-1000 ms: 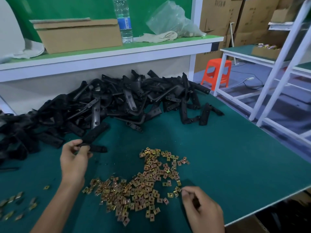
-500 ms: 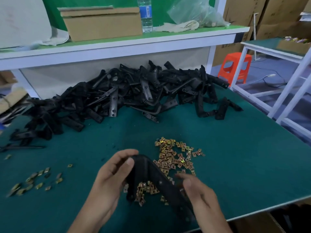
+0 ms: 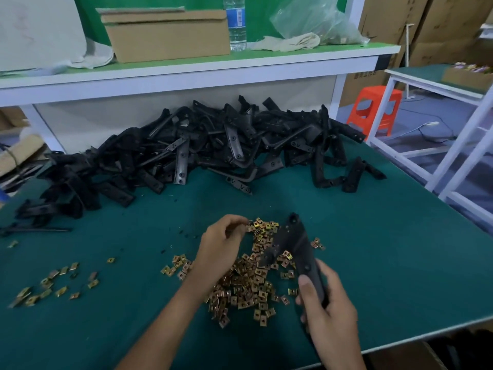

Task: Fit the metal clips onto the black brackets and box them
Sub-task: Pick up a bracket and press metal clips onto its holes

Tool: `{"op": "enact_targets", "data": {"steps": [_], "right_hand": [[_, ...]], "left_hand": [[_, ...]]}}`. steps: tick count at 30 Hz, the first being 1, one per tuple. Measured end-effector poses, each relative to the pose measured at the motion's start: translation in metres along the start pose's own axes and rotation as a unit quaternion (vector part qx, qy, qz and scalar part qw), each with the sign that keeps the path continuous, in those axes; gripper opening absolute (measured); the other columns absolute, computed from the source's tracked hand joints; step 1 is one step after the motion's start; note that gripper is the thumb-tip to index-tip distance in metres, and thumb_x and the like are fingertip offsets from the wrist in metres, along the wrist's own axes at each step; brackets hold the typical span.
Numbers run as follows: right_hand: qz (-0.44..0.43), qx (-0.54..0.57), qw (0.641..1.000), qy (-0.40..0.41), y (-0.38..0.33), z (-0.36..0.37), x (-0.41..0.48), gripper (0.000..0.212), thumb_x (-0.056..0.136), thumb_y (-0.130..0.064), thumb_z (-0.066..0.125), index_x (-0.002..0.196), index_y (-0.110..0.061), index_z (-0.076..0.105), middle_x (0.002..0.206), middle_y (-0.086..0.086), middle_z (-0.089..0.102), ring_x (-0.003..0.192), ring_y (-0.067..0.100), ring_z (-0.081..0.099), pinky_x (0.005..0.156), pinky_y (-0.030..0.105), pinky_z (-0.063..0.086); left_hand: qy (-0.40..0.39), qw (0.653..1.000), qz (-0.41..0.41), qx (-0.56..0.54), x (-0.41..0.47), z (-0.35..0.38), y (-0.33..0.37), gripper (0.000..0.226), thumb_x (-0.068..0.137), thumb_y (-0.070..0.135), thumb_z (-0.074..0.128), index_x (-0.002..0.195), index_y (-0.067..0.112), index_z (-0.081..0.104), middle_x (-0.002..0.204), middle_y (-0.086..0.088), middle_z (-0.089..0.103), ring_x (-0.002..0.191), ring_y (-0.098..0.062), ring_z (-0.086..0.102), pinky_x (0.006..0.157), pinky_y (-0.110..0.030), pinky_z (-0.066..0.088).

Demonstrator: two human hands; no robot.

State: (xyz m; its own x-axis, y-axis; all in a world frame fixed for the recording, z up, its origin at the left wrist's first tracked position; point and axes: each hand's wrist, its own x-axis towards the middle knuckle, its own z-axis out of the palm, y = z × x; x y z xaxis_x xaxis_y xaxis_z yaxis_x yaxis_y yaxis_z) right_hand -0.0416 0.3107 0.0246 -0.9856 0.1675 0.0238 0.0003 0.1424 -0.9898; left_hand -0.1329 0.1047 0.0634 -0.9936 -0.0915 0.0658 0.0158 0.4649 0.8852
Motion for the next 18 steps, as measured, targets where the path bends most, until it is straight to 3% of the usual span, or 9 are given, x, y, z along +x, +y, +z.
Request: {"op": "enact_targets", "data": {"steps": [3, 6, 8, 15, 18], "right_hand": [[-0.011, -0.011, 1.0, 0.023, 0.01, -0.001, 0.004, 0.034, 0.082, -0.066, 0.055, 0.116, -0.066, 0.052, 0.074, -0.002, 0.071, 0.054, 0.013, 0.063, 0.049, 0.022, 0.05], [-0.009, -0.023, 0.999, 0.022, 0.015, -0.002, 0.006, 0.038, 0.081, -0.068, 0.054, 0.119, -0.062, 0.053, 0.074, -0.002, 0.071, 0.054, 0.013, 0.063, 0.049, 0.022, 0.049], [-0.013, -0.032, 0.999, 0.023, 0.016, -0.002, 0.007, 0.037, 0.08, -0.068, 0.053, 0.118, -0.062, 0.053, 0.074, -0.004, 0.071, 0.055, 0.01, 0.064, 0.051, 0.019, 0.049], [-0.008, -0.048, 0.999, 0.015, 0.019, -0.001, 0.007, 0.05, 0.077, -0.07, 0.052, 0.123, -0.052, 0.054, 0.079, -0.012, 0.073, 0.067, 0.007, 0.069, 0.06, 0.017, 0.05], [-0.012, -0.055, 0.998, 0.009, 0.02, 0.0, 0.005, 0.05, 0.078, -0.069, 0.053, 0.124, -0.05, 0.055, 0.079, -0.012, 0.073, 0.068, 0.007, 0.07, 0.062, 0.02, 0.051]], "left_hand": [[0.012, 0.995, 0.038, 0.094, 0.027, 0.014, -0.019, 0.017, 0.103, 0.021, 0.056, 0.107, 0.031, 0.069, 0.105, 0.018, 0.067, 0.099, -0.001, 0.063, 0.075, -0.007, 0.043], [-0.027, 0.975, 0.066, 0.209, 0.048, 0.027, -0.031, 0.029, 0.104, 0.025, 0.053, 0.128, 0.016, 0.067, 0.122, -0.004, 0.064, 0.114, -0.022, 0.06, 0.095, -0.025, 0.046], [-0.039, 0.961, 0.066, 0.265, 0.058, 0.035, -0.032, 0.033, 0.104, 0.029, 0.053, 0.133, 0.018, 0.066, 0.127, -0.011, 0.06, 0.119, -0.028, 0.055, 0.103, -0.035, 0.044], [-0.005, 0.968, 0.081, 0.237, 0.05, 0.028, -0.019, 0.008, 0.095, 0.026, 0.066, 0.1, 0.022, 0.071, 0.105, 0.002, 0.066, 0.099, -0.015, 0.06, 0.087, -0.033, 0.051], [0.007, 0.991, 0.028, 0.127, 0.03, 0.013, -0.014, 0.001, 0.096, 0.029, 0.066, 0.095, 0.029, 0.067, 0.094, 0.015, 0.068, 0.087, 0.001, 0.062, 0.074, -0.019, 0.051]]}}
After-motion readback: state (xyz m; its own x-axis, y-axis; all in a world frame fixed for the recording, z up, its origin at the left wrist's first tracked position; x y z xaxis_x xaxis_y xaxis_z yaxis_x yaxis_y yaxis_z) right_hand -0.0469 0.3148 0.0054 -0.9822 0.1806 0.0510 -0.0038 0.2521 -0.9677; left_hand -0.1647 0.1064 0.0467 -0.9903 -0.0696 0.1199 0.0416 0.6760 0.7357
